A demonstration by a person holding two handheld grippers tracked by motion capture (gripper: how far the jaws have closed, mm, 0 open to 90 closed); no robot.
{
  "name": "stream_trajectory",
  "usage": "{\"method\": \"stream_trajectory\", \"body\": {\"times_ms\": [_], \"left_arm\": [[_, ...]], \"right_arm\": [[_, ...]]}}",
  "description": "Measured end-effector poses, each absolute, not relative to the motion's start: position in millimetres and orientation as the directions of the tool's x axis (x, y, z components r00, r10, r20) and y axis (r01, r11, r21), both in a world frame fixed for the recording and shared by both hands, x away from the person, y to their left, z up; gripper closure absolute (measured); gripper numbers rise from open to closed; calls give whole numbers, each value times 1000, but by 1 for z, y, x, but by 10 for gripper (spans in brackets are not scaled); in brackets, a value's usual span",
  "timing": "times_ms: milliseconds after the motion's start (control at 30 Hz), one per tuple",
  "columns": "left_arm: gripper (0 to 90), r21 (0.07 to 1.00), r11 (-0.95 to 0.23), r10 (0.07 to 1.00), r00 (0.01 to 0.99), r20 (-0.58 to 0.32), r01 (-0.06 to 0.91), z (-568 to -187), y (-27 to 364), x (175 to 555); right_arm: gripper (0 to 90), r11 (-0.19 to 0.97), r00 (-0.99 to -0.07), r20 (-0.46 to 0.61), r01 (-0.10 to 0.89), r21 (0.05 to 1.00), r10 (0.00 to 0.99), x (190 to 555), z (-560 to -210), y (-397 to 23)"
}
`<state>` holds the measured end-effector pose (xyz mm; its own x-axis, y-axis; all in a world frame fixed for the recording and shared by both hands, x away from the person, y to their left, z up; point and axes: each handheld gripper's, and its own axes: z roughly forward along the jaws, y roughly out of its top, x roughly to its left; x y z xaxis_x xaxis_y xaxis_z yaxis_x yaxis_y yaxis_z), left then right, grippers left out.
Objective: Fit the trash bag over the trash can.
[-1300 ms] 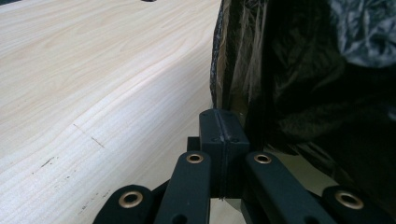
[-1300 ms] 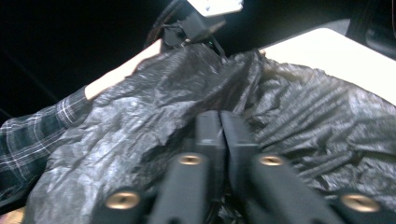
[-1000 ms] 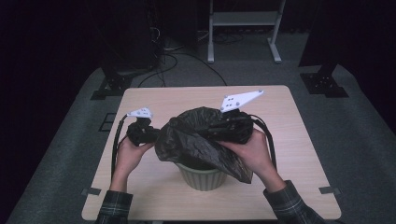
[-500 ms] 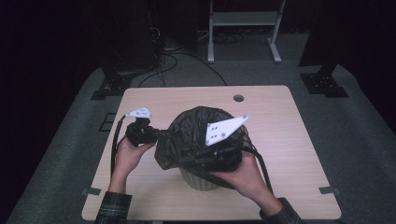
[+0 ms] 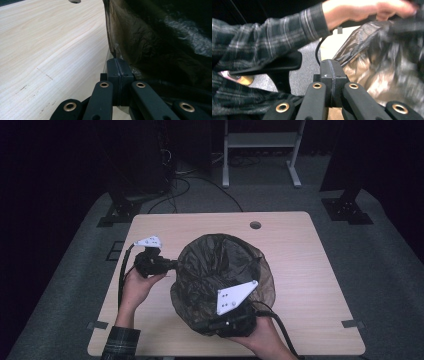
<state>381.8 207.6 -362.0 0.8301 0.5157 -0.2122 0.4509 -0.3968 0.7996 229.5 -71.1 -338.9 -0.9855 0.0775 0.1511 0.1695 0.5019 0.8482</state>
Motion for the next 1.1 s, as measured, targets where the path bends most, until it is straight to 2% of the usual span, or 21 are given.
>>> {"method": "stream_trajectory", "body": {"times_ms": [500,700,800,900,1100], "left_arm": [[900,781,-411,517,826,-225,470,-368,204,387],[899,776,-417,511,828,-230,473,-373,200,387],[900,783,-413,511,830,-224,466,-371,200,386],[900,788,-405,516,828,-220,463,-368,202,386],[899,793,-402,521,827,-213,458,-365,205,385]], "right_arm": [[900,541,-958,250,285,791,140,231,-404,-96],[900,541,-953,262,303,784,153,231,-421,-99],[894,505,-960,241,279,817,141,226,-409,-106],[774,470,-965,227,262,843,130,224,-388,-116],[690,391,-978,169,205,897,126,216,-337,-141]]}}
